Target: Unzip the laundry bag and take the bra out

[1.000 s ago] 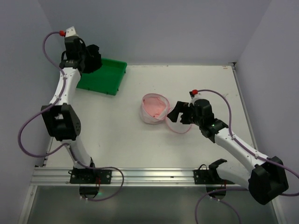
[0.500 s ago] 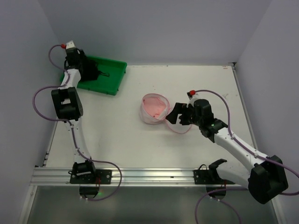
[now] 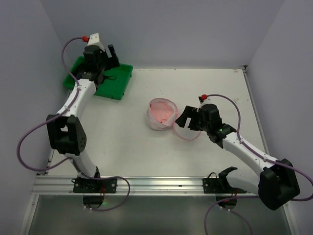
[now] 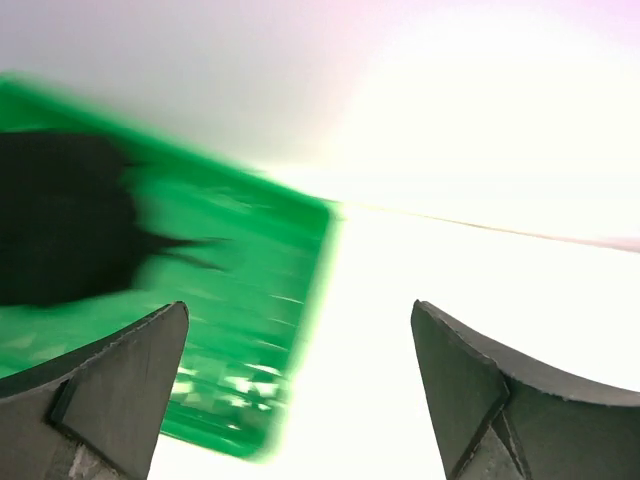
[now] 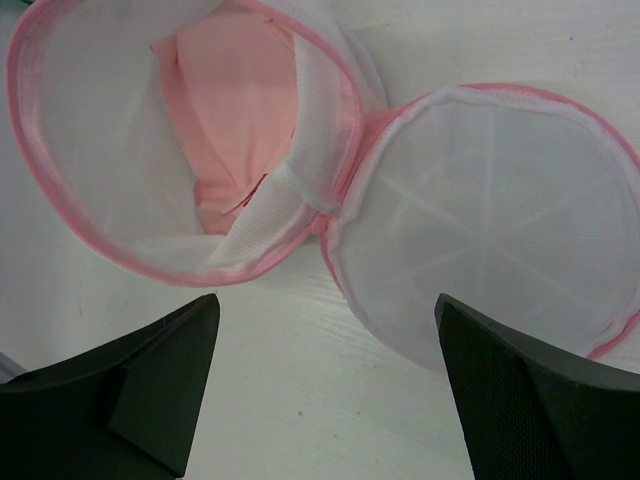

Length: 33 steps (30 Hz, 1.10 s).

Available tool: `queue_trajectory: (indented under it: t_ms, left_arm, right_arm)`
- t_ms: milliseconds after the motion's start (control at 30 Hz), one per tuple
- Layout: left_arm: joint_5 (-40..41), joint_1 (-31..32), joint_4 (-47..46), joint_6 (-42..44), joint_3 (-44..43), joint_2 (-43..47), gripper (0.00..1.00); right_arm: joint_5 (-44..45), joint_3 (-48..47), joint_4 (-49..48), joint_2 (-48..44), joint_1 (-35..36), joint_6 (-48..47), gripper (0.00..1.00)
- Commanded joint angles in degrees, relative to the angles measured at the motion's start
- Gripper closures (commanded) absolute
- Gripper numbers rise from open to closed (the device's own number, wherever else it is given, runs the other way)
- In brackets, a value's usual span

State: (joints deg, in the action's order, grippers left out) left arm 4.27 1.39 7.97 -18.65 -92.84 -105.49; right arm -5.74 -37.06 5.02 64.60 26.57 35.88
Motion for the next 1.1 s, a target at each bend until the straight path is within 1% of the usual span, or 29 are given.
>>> queue_trajectory:
  t_ms: [0, 33, 100, 133, 200, 233, 300, 333, 367, 433, 467, 533, 567, 733, 800, 833, 900, 933, 967, 1033, 1067]
  left_arm:
    - [2.6, 9.8, 4.7, -3.9, 6.3, 11.0, 0.05]
    - [3.8, 14.6, 5.8, -4.1, 7.2, 12.1, 0.07]
    - [5.5, 19.7, 8.8, -4.5, 9.6, 14.0, 0.1]
    - [6.7, 24.8, 9.5, -4.4, 10.0, 14.3, 0.13]
    - [9.5, 29.6, 12.8, -4.5, 9.5, 14.2, 0.16]
    - [11.4, 34.2, 13.7, -4.5, 9.0, 13.7, 0.2]
    - [13.4, 38.1, 16.0, -4.5, 7.0, 11.7, 0.23]
    - [15.0, 41.3, 16.5, -4.4, 6.4, 10.8, 0.26]
    - [15.9, 42.6, 17.5, -4.3, 5.7, 8.5, 0.28]
    - [18.1, 44.7, 19.1, -4.9, 3.5, 5.7, 0.3]
    - [18.7, 45.0, 21.3, -6.5, 2.5, 2.8, 0.31]
    - [19.7, 45.3, 22.6, -7.9, 1.2, 0.5, 0.34]
    - [20.7, 45.3, 23.0, -9.2, 1.2, -1.4, 0.35]
    - [24.1, 45.1, 21.8, -10.2, 0.3, -6.1, 0.35]
    - [25.6, 45.0, 21.9, -10.7, -0.7, -8.7, 0.32]
    - [26.7, 44.6, 21.9, -11.0, -0.9, -9.5, 0.28]
    - [26.5, 43.9, 21.1, -12.2, -0.5, -11.4, 0.24]
    - [26.5, 43.4, 20.5, -12.5, -0.2, -11.8, 0.19]
    - [26.4, 43.1, 18.9, -12.8, 0.2, -12.8, 0.16]
    - [25.3, 42.6, 17.1, -12.8, 1.3, -13.9, 0.12]
    - [24.8, 42.5, 15.4, -13.0, 1.7, -14.9, 0.12]
  right_arm:
    - [5.1, 0.2, -1.1, -0.3, -0.2, 3.2, 0.1]
    - [5.6, 0.5, -1.1, -0.6, -0.2, 3.4, 0.1]
    - [5.6, 1.4, -0.9, -1.5, -0.2, 3.8, 0.1]
    - [6.6, 1.6, -0.9, -1.8, -0.2, 3.8, 0.1]
    - [7.4, 2.4, -0.8, -2.5, -0.2, 4.0, 0.1]
    - [7.6, 2.8, -0.8, -2.7, -0.2, 4.1, 0.1]
    - [8.5, 3.6, -0.8, -3.6, -0.2, 4.4, 0.1]
    - [8.5, 3.8, -0.7, -3.9, -0.2, 4.4, 0.1]
    - [8.7, 4.0, -0.8, -4.1, -0.2, 4.4, 0.1]
    - [9.0, 4.6, -0.8, -4.7, -0.2, 4.4, 0.1]
    - [8.9, 4.8, -0.7, -4.8, -0.3, 4.3, 0.1]
    - [8.8, 5.4, -0.7, -5.4, -0.3, 4.3, 0.1]
    - [8.7, 5.6, -0.7, -5.5, -0.3, 4.1, 0.1]
    - [7.9, 6.0, -0.8, -5.2, -0.3, 3.8, 0.1]
    - [7.2, 6.3, -1.4, -5.0, -0.3, 3.7, 0.1]
    - [7.0, 6.3, -1.8, -4.8, -0.3, 3.7, 0.1]
    - [6.0, 6.6, -2.8, -4.4, -0.3, 3.6, 0.1]
    - [6.1, 6.6, -3.2, -4.2, -0.3, 3.5, 0.1]
    - [5.0, 6.7, -3.9, -3.6, -0.3, 3.3, 0.1]
    - [4.2, 6.7, -4.2, -2.9, -0.3, 3.1, 0.1]
    - [4.0, 6.7, -4.4, -2.6, -0.3, 2.9, 0.1]
